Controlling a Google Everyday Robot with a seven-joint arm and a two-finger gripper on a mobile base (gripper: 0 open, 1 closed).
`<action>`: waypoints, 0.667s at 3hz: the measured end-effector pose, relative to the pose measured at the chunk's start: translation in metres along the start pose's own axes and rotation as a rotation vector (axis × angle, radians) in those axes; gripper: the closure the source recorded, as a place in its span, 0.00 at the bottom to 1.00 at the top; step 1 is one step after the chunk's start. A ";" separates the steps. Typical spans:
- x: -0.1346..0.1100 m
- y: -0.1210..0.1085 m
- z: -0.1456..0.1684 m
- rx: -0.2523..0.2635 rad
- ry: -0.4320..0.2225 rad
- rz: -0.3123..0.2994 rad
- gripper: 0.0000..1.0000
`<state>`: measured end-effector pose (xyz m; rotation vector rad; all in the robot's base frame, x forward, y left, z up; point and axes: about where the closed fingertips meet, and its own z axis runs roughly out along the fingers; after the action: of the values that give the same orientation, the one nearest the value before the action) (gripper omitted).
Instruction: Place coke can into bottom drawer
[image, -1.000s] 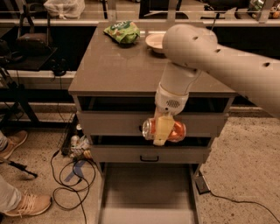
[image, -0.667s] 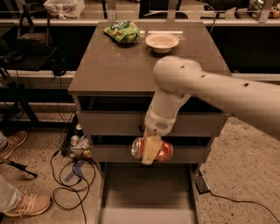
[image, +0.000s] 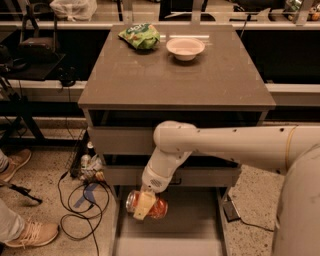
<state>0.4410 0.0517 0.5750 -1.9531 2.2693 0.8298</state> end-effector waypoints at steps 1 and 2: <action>-0.008 -0.013 0.007 0.039 -0.043 0.014 1.00; -0.008 -0.013 0.006 0.039 -0.042 0.013 1.00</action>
Offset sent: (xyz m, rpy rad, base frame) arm 0.0117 0.0097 -0.0085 0.0275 -0.0305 -0.0434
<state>0.4528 0.0610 0.5676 -1.8882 2.2596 0.8144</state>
